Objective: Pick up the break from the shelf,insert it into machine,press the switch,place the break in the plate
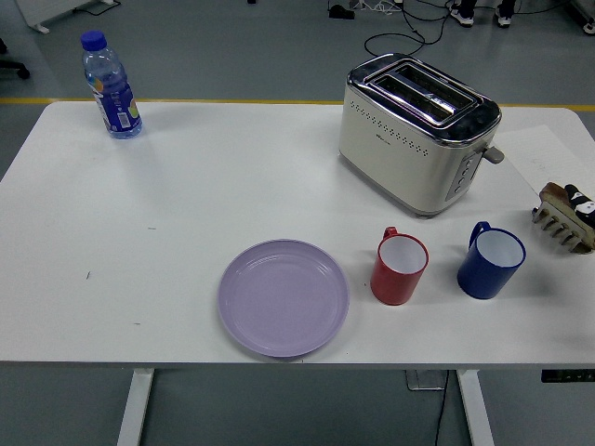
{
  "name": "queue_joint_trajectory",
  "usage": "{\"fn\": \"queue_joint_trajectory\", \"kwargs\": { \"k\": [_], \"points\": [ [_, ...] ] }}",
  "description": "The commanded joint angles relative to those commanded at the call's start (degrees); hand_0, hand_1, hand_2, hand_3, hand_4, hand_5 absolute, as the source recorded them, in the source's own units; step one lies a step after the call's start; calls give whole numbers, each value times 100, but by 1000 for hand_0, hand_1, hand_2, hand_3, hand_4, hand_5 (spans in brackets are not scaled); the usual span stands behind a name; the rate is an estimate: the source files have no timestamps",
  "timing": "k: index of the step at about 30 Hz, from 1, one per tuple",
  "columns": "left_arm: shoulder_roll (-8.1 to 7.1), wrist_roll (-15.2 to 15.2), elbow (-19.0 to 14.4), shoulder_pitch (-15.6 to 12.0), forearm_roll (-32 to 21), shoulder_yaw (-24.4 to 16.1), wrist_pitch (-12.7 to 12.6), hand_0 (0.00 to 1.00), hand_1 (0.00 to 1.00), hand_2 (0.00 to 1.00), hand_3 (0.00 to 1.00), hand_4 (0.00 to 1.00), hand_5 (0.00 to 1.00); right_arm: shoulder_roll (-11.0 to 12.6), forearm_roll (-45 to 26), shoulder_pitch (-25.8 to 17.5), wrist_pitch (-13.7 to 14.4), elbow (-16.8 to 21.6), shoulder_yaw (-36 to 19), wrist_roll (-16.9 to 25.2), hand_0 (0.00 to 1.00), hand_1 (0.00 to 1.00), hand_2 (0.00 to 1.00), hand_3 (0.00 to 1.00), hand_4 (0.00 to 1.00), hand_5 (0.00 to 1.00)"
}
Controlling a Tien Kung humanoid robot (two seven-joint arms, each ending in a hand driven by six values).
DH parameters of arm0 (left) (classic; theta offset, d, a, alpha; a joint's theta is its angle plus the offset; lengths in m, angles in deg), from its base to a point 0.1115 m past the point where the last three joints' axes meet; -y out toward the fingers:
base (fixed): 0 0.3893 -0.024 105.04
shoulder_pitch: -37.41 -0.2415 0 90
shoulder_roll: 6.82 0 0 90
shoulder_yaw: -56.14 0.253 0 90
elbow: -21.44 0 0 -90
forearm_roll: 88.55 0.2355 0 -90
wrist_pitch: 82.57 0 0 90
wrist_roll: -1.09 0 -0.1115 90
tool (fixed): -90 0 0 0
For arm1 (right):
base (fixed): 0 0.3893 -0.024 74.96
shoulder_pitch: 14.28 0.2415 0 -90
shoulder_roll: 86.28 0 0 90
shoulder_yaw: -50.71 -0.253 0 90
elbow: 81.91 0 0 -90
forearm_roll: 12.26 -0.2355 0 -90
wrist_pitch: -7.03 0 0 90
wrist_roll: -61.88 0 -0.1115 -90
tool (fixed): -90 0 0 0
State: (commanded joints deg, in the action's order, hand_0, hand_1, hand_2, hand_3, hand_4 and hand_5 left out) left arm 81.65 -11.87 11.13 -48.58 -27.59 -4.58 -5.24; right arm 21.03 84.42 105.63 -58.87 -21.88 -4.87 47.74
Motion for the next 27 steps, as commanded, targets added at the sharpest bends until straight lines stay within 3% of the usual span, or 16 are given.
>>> {"fn": "queue_joint_trajectory", "kwargs": {
  "k": [19,27],
  "points": [
    [-1,4,0,23,-11,5,-2,629,519,491,502,286,868,-109,-5,93,20,-380,77,-39,105,61,230,642,502,197],
    [-4,6,0,30,-16,10,0,630,519,492,502,287,871,-68,164,35,121,-392,-333,-138,108,68,234,642,500,198]
  ]
}}
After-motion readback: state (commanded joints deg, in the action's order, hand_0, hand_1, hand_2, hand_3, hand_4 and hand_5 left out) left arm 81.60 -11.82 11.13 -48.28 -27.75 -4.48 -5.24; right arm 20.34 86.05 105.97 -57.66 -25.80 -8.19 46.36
